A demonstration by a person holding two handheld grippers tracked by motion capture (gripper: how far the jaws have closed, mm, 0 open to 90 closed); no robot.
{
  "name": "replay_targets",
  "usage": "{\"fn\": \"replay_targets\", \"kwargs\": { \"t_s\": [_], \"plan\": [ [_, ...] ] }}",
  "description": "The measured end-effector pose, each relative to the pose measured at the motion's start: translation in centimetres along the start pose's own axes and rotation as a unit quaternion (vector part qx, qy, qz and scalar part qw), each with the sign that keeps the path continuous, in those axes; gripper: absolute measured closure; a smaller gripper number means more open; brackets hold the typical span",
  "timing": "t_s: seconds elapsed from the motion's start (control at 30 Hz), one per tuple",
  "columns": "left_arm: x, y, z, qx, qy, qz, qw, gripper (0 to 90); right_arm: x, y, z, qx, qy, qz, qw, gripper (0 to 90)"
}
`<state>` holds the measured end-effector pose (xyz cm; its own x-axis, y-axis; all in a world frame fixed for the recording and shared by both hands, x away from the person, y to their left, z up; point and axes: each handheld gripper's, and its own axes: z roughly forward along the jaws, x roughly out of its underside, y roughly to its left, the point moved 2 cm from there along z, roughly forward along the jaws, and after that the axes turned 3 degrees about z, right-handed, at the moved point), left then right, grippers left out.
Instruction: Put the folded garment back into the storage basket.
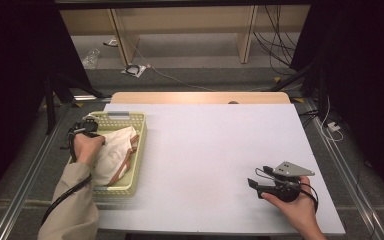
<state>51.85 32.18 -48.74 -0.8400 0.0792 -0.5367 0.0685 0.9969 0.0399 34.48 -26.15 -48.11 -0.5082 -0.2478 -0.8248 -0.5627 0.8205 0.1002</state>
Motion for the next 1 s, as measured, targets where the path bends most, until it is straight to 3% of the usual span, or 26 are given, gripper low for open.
{"fn": "replay_targets", "kwargs": {
  "t_s": [0.3, 0.43, 0.53, 0.67, 0.73, 0.83, 0.9, 1.0],
  "plan": [
    [-0.4, 0.2, 0.2, -0.025, -0.026, 0.026, 0.9990, 86.3, 0.0, 0.0, 0.1, -0.001, 0.002, -0.002, 1.0000, 25.5],
    [-0.8, -0.2, -0.4, -0.034, -0.044, 0.046, 0.9974, 75.6, 0.0, 0.0, 0.0, 0.000, 0.001, -0.001, 1.0000, 25.5],
    [-1.0, -0.7, -2.0, -0.024, -0.056, 0.049, 0.9969, 61.8, 0.0, 0.0, 0.0, 0.000, 0.001, -0.002, 1.0000, 25.5],
    [-0.4, -1.4, -4.9, 0.005, -0.067, 0.071, 0.9952, 60.8, 0.0, 0.0, 0.0, 0.000, -0.003, -0.001, 1.0000, 25.4],
    [0.3, -1.9, -6.0, 0.029, -0.046, 0.096, 0.9938, 69.0, 0.0, 0.1, 0.0, -0.001, -0.003, -0.001, 1.0000, 25.4],
    [1.5, -2.2, -6.6, 0.054, 0.009, 0.126, 0.9905, 81.2, -0.1, 0.1, -0.1, 0.002, 0.000, -0.003, 1.0000, 25.4],
    [2.2, -2.2, -6.7, 0.057, 0.039, 0.140, 0.9877, 86.5, -0.1, 0.1, 0.0, 0.002, -0.004, -0.002, 1.0000, 25.4],
    [3.0, -2.2, -6.1, 0.073, 0.084, 0.158, 0.9811, 88.0, -0.1, 0.1, 0.0, 0.002, -0.003, -0.003, 1.0000, 25.4]
  ]
}}
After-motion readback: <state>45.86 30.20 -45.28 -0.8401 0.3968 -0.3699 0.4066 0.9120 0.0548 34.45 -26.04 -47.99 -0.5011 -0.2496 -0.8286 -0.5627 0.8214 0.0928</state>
